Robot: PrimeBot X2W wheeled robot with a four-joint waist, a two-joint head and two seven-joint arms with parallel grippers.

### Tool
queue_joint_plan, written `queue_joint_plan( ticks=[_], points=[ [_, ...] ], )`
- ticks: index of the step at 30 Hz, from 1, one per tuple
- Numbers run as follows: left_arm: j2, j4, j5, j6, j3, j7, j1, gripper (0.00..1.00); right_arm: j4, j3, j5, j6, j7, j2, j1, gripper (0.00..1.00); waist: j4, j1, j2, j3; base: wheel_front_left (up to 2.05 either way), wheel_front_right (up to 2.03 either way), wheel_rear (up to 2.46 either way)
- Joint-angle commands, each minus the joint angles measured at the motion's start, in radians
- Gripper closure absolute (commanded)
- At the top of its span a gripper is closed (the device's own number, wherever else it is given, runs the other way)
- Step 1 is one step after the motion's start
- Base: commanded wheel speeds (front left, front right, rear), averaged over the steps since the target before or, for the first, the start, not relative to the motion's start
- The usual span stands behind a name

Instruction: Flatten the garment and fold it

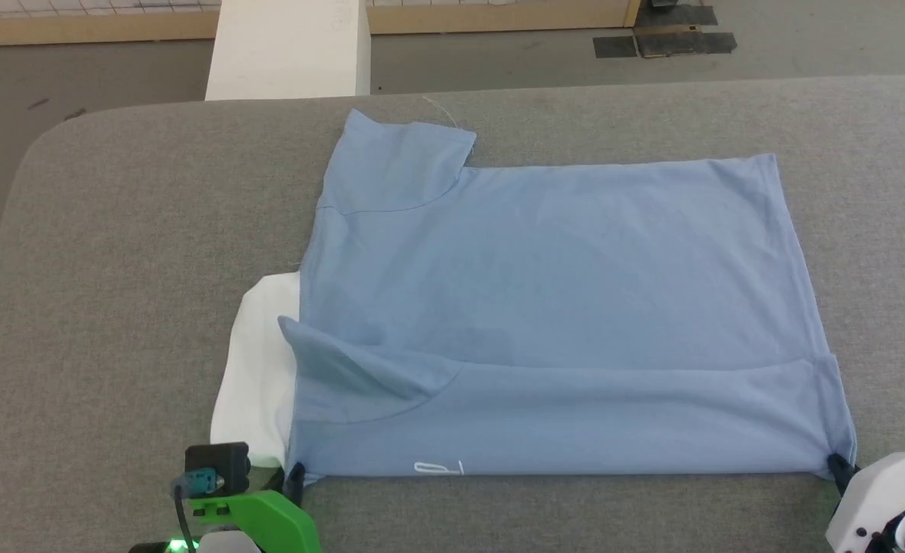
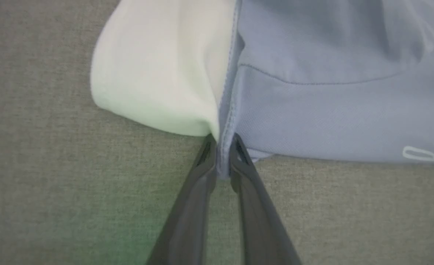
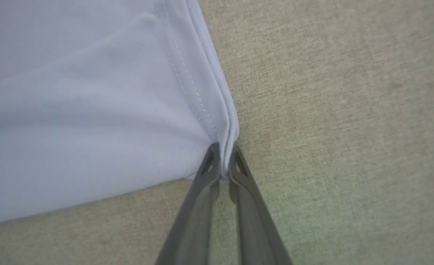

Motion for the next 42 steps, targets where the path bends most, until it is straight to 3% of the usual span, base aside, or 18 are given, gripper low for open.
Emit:
queue_joint_plan(
  ticks=[1, 2, 7, 13, 19, 25, 30, 35, 42],
  points=[
    [-0.007, 0.016, -0.013, -0.005, -0.003, 0.004, 0.008, 0.0, 0.018, 0.005, 0.004, -0.002, -0.018, -0.001, -0.003, 0.28, 0.001, 0.0, 0.0, -0.005, 0.0, 0.0, 0.0],
    [-0.008, 0.007, -0.018, -0.008, 0.0, 0.001, 0.009, 0.0, 0.007, 0.011, 0.009, -0.002, -0.038, -0.001, -0.001, 0.0, 0.001, 0.0, 0.0, -0.008, 0.0, 0.0, 0.0],
    [0.011, -0.064, -0.016, -0.017, 0.026, -0.044, 0.016, 0.0, -0.072, 0.027, 0.031, -0.002, -0.159, 0.0, 0.022, 0.0, 0.0, 0.0, 0.0, -0.022, 0.0, 0.0, 0.0],
    [0.092, -0.161, 0.063, -0.045, 0.082, -0.172, -0.029, 0.0, -0.196, 0.108, 0.013, -0.002, -0.381, -0.007, 0.04, 0.0, -0.023, 0.0, 0.0, -0.01, 0.0, 0.0, 0.0],
    [0.18, -0.156, 0.123, -0.158, 0.115, -0.23, -0.209, 0.0, -0.239, 0.22, 0.016, -0.002, -0.576, -0.094, 0.001, 0.0, -0.054, 0.0, 0.0, 0.064, 0.0, 0.0, 0.0],
    [0.222, -0.054, 0.147, -0.29, 0.11, -0.143, -0.51, 0.0, -0.247, 0.337, 0.043, -0.002, -0.654, -0.176, -0.106, 0.0, -0.101, 0.0, 0.0, 0.187, 0.0, 0.0, 0.0],
    [0.202, 0.077, 0.134, -0.363, 0.098, -0.022, -0.755, 0.0, -0.248, 0.386, 0.057, -0.002, -0.681, -0.177, -0.205, 0.0, -0.148, 0.0, 0.0, 0.292, 0.0, 0.0, 0.0],
    [0.185, 0.209, 0.081, -0.388, 0.104, 0.147, -0.935, 0.0, -0.248, 0.433, 0.064, -0.002, -0.697, -0.148, -0.275, 0.0, -0.197, 0.0, 0.0, 0.38, 0.0, 0.0, 0.0],
    [0.191, 0.319, 0.02, -0.336, 0.128, 0.392, -1.098, 0.0, -0.243, 0.469, 0.063, -0.002, -0.721, -0.109, -0.321, 0.0, -0.258, 0.0, 0.0, 0.464, 0.0, 0.0, 0.0]
  ],
)
